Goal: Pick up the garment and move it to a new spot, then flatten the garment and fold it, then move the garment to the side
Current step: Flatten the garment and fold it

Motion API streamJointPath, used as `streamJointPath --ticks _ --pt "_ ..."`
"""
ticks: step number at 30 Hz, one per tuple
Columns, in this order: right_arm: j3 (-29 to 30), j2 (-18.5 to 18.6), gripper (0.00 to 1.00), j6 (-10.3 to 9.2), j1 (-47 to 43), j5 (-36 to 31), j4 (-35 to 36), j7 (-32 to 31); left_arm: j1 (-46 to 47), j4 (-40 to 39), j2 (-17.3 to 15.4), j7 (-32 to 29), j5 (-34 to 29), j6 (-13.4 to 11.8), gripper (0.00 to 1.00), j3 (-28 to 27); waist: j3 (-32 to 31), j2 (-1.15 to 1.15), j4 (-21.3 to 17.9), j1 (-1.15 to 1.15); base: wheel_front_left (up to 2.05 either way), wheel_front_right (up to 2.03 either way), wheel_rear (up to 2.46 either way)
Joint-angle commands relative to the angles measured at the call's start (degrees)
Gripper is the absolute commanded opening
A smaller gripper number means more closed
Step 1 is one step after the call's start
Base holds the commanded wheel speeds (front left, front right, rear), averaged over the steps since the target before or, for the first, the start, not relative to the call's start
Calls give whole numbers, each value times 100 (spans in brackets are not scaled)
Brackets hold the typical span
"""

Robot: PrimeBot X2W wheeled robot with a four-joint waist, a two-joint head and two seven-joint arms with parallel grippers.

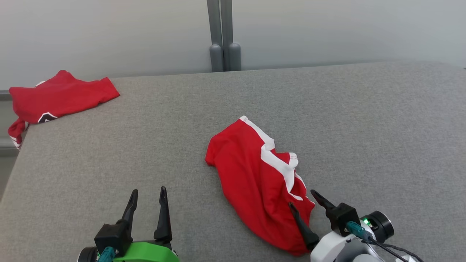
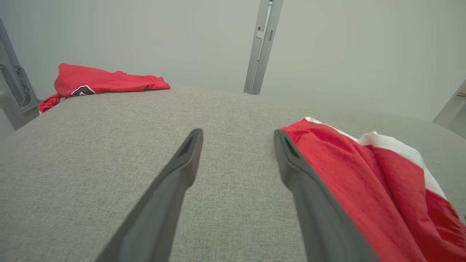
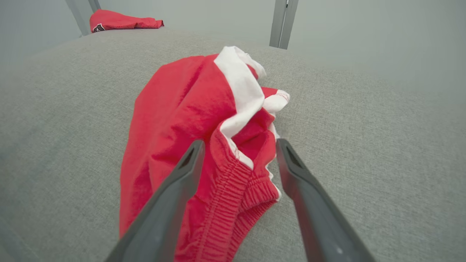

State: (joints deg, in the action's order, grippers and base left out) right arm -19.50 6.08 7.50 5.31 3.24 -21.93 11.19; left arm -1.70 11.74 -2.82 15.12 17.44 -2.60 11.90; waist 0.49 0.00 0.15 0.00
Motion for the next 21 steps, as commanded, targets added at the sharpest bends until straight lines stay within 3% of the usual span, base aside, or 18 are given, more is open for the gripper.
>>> streamJointPath --ticks 1,5,6,7,8,9,10,15,21 --pt "-47 39 100 -1 144 41 -133 -29 18 16 -13 5 -12 5 100 2 48 0 104 0 0 0 0" --pt "-192 52 100 -2 421 155 -648 -113 64 33 -13 5 -30 11 100 7 107 0 258 0 0 0 0" --pt "-226 53 66 -1 475 181 -765 -131 70 34 -13 5 -31 9 100 -3 118 0 286 0 0 0 0" --pt "-272 51 45 -1 544 205 -894 -129 75 36 -13 5 -35 6 100 -9 131 0 314 0 0 0 0" --pt "-314 56 26 -1 610 226 -1007 -112 78 37 -13 5 -31 0 100 -18 139 0 334 0 0 0 0" --pt "-335 61 16 -2 656 239 -1083 -81 79 36 -13 5 -30 -1 100 -24 143 0 346 0 0 0 0" --pt "-357 63 0 -1 701 254 -1151 -52 78 38 -13 5 -31 -2 100 -31 144 0 356 0 0 0 0" --pt "-207 178 0 -2 811 115 -1198 185 41 2 -12 5 -14 -35 100 -79 130 0 297 0 0 0 0" --pt "475 355 0 -2 665 -234 -852 326 19 -21 -13 5 15 -40 100 -73 122 0 99 0 0 0 0"
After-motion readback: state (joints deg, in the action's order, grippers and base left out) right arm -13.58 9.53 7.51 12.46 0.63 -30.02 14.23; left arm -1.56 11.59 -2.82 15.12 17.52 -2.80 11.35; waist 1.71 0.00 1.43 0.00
